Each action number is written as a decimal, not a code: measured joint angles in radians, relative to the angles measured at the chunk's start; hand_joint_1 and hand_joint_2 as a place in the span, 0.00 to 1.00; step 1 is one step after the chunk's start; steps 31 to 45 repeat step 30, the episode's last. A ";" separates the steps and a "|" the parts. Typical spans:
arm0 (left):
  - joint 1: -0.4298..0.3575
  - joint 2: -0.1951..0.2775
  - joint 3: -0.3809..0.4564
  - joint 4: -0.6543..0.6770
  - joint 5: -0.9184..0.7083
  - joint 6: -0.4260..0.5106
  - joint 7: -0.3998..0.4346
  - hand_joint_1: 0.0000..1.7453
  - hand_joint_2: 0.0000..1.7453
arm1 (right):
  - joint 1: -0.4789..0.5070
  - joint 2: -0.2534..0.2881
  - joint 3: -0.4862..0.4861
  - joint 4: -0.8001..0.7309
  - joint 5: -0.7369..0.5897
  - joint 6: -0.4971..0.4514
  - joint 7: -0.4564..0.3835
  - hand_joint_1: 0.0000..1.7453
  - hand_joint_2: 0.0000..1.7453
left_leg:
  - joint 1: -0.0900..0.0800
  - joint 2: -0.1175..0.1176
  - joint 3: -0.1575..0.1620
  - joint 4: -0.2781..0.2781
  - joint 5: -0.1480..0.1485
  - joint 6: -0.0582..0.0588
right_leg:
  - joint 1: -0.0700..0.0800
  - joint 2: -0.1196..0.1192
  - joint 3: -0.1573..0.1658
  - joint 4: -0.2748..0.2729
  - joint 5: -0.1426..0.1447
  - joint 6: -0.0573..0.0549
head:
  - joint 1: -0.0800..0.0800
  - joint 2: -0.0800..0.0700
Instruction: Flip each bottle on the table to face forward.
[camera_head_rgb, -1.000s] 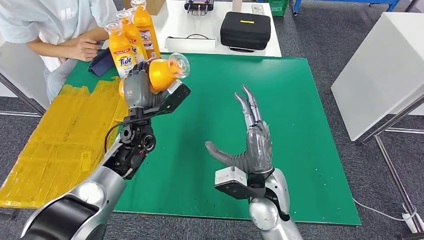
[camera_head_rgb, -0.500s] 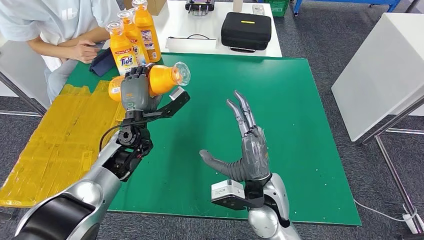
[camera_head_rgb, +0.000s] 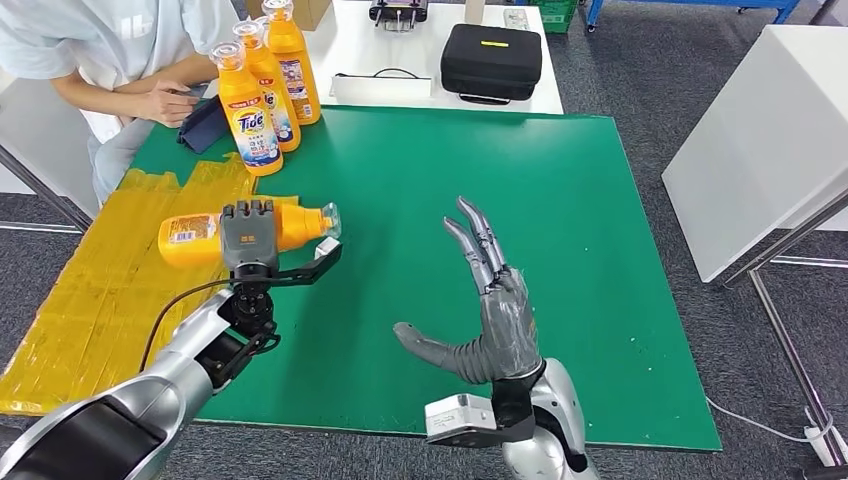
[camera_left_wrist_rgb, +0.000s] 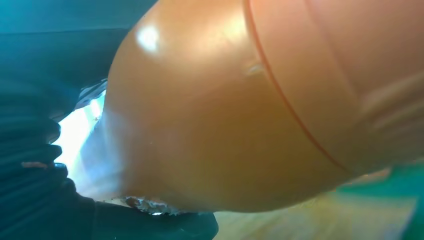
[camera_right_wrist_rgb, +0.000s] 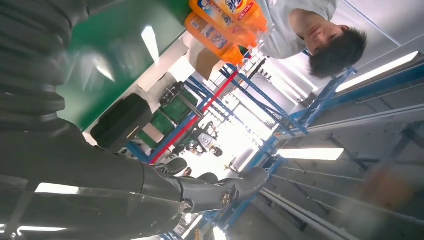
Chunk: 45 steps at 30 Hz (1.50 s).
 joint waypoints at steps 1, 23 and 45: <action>0.008 0.006 -0.001 0.006 0.000 -0.029 0.001 1.00 1.00 | 0.008 -0.001 0.000 -0.007 0.004 0.000 -0.003 0.00 1.00 | 0.000 0.000 0.000 0.000 0.000 0.000 | 0.000 0.000 0.000 0.000 0.000 0.000 | 0.000 0.000; 0.075 0.062 0.096 0.045 -0.003 -0.063 0.012 0.00 1.00 | 0.078 -0.046 -0.001 -0.073 0.030 -0.018 -0.010 0.00 1.00 | 0.001 -0.001 0.001 0.000 0.000 -0.002 | 0.001 0.000 0.001 0.000 0.000 -0.001 | 0.000 0.000; 0.082 0.058 0.171 0.041 0.028 0.156 -0.051 0.00 1.00 | 0.089 -0.052 -0.001 -0.073 0.033 -0.031 -0.008 0.00 1.00 | 0.001 0.000 0.001 0.000 0.000 -0.002 | 0.000 0.000 -0.001 0.000 0.000 -0.001 | 0.000 0.000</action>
